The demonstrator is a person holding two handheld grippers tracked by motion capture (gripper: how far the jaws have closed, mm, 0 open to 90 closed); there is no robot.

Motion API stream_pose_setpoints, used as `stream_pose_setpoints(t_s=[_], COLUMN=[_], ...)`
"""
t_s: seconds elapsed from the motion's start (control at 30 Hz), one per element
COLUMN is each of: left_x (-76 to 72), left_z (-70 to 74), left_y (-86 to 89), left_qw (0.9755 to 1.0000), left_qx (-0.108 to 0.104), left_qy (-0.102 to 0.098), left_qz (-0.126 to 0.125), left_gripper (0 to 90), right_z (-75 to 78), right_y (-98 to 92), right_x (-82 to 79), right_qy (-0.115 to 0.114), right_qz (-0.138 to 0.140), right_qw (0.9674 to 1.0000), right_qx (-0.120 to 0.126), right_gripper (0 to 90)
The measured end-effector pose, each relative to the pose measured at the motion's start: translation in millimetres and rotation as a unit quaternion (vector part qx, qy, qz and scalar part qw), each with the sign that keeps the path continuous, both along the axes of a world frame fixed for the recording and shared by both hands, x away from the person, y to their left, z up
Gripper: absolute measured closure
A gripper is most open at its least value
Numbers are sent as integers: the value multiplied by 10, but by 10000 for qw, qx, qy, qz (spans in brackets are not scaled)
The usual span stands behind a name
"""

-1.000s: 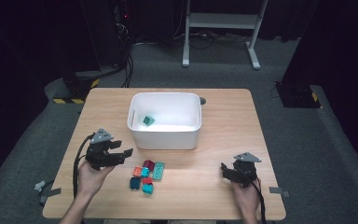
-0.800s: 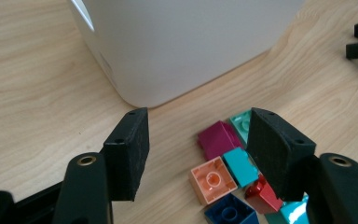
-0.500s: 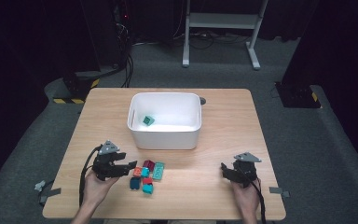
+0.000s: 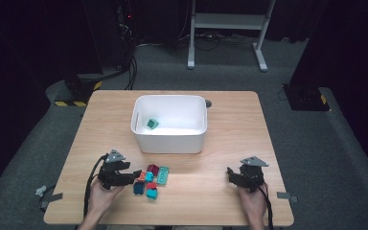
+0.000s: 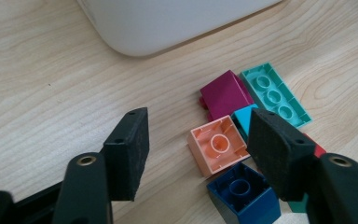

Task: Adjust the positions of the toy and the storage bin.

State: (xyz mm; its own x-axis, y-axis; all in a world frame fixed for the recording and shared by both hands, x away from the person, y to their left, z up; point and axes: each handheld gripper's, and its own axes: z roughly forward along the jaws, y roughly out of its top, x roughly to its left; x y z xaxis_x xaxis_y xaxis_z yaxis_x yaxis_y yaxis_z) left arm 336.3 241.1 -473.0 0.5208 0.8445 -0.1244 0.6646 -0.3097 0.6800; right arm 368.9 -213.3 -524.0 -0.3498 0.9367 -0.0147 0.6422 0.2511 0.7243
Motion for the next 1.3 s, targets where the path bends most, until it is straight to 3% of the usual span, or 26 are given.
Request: stream_pose_setpoints(t_s=[0.57,1.07,1.3], left_x=[30,43,60], left_z=[-152,-217,-231], left_y=[-27,-109,-121], left_qw=[9996,9992,9990], left_qx=[-57,168,161], left_qy=[134,183,196], left_qz=[235,326,366], left_gripper=[574,690,738], right_z=[0,0,0], right_y=[0,0,0], right_x=[0,0,0], right_qy=[0,0,1], right_qz=[0,-1,-1], right_qw=[10000,10000,10000], right_qx=[0,1,2], right_gripper=[263,263,263])
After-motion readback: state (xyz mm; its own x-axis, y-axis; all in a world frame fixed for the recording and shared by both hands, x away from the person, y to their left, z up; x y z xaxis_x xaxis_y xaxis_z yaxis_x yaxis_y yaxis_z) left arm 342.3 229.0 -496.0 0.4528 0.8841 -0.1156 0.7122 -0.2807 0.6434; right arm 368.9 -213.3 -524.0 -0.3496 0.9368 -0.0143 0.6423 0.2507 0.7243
